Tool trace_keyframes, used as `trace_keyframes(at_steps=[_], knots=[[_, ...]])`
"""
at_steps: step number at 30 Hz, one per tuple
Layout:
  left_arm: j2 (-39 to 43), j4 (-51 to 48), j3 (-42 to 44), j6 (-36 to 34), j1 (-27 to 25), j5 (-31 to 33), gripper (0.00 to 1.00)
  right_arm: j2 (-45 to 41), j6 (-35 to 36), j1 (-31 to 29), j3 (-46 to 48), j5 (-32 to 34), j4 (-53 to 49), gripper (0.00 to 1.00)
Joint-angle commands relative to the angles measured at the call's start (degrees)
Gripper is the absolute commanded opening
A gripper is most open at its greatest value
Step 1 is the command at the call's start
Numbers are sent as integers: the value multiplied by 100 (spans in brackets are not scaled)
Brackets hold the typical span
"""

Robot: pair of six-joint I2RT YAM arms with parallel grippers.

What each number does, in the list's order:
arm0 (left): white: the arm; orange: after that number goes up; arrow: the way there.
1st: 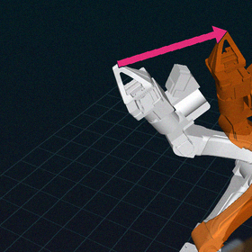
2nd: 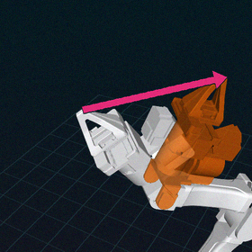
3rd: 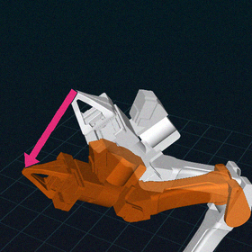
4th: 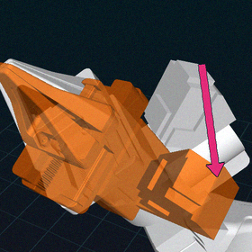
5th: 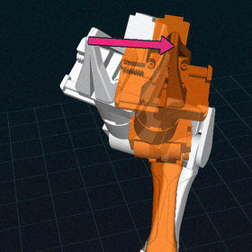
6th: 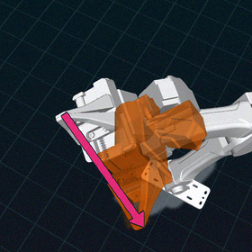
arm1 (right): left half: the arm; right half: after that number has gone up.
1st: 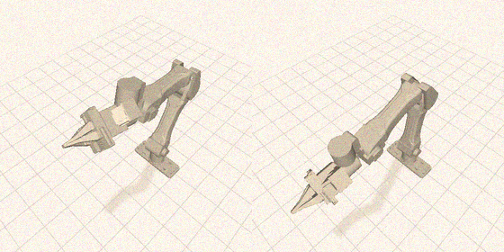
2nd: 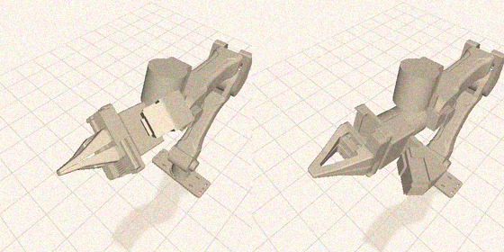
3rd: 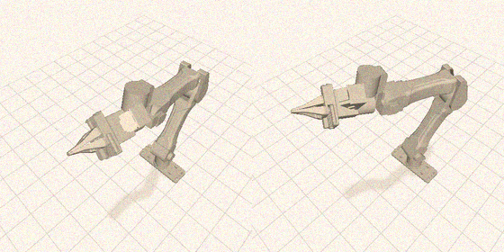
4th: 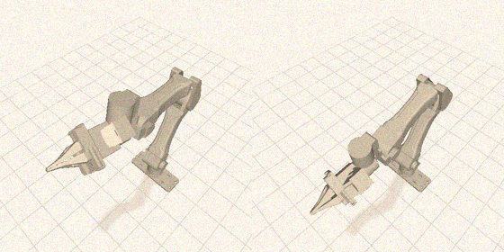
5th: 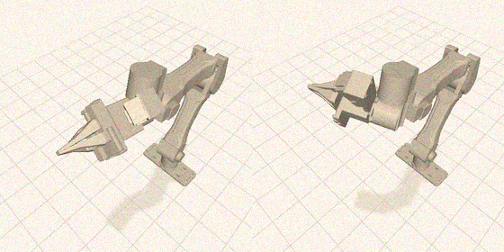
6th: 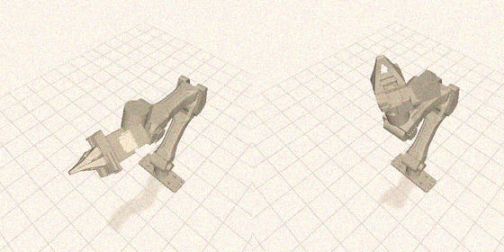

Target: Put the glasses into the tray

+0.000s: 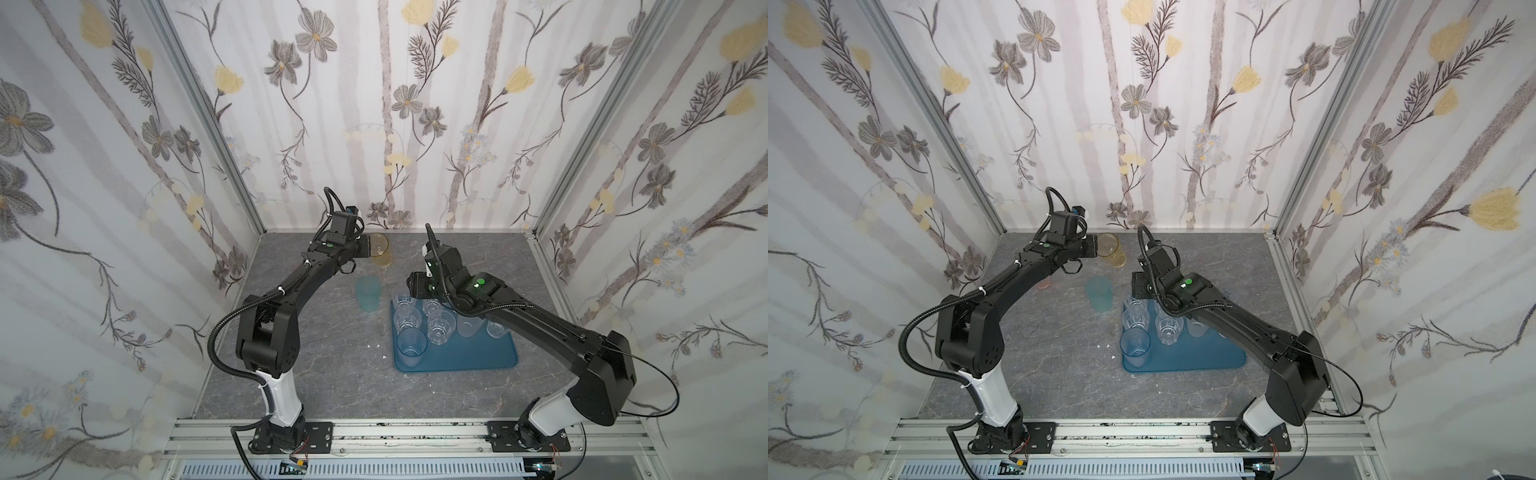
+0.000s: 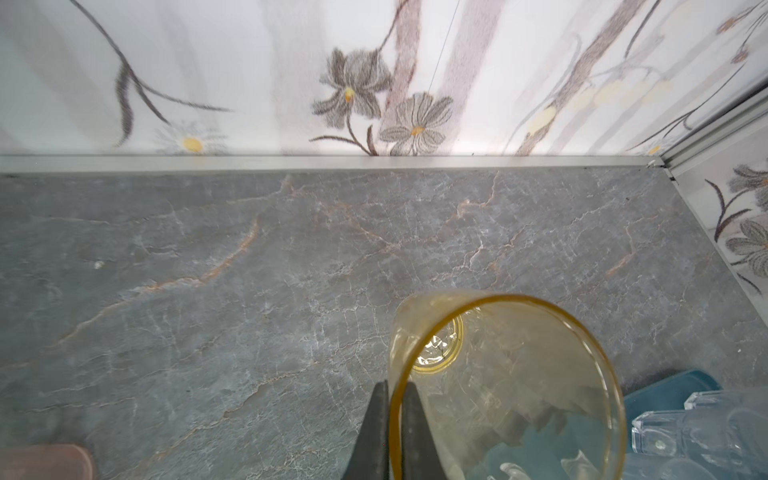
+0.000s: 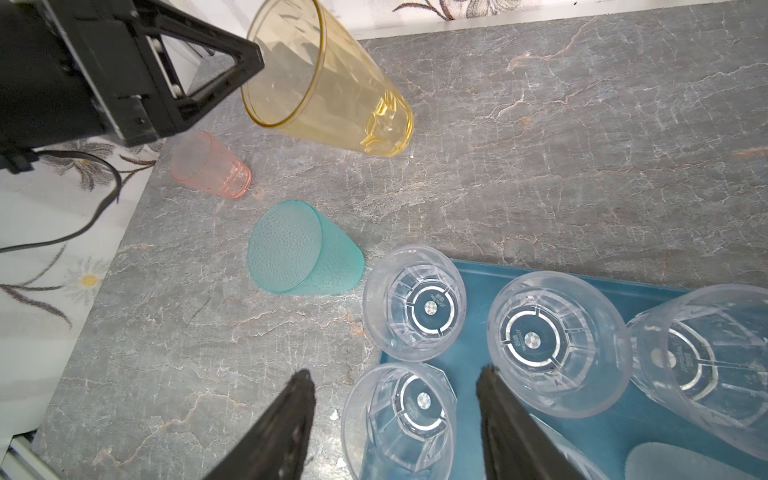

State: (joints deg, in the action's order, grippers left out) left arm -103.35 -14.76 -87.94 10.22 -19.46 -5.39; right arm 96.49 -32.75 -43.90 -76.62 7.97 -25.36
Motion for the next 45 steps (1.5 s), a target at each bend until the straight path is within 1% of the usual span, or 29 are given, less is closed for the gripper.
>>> trace_keyframes(at_steps=[1, 5, 6, 10, 13, 15, 19, 25, 31, 34, 39, 42, 45], knots=[[379, 158, -4, -143, -113, 444, 4, -264, -130, -48, -30, 191, 246, 63], [852, 160, -4, -59, -386, 613, 2, -465, -161, -74, -144, 206, 273, 63], [951, 168, 13, -31, -476, 643, 1, -630, -177, -92, -188, 234, 238, 63], [1285, 167, 224, 261, -840, 603, 0, -849, -212, -217, -286, 416, 121, 63], [1502, 176, 409, 393, -1153, 706, 0, -1019, -279, -273, -268, 592, 113, 63], [1609, 178, 500, 485, -1334, 766, 0, -1107, -283, -494, -279, 696, 111, 63], [1736, 176, 626, 496, -1691, 972, 0, -1218, -230, -593, -338, 951, 67, 63], [1901, 175, 768, 572, -2048, 1192, 0, -1133, -55, -602, -340, 1374, 13, 63], [2018, 167, 849, 621, -2362, 1337, 0, -917, 78, -602, -516, 1899, -177, 61], [2069, 174, 840, 617, -2494, 1505, 0, -705, 131, -599, -682, 2131, -433, 58], [2108, 176, 796, 560, -2717, 1770, 0, -545, 163, -593, -694, 2316, -604, 51], [2100, 176, 770, 547, -2806, 1822, 0, -544, 123, -593, -665, 2341, -640, 43], [2065, 176, 727, 530, -2857, 1796, 0, -548, 106, -594, -647, 2316, -645, 30]])
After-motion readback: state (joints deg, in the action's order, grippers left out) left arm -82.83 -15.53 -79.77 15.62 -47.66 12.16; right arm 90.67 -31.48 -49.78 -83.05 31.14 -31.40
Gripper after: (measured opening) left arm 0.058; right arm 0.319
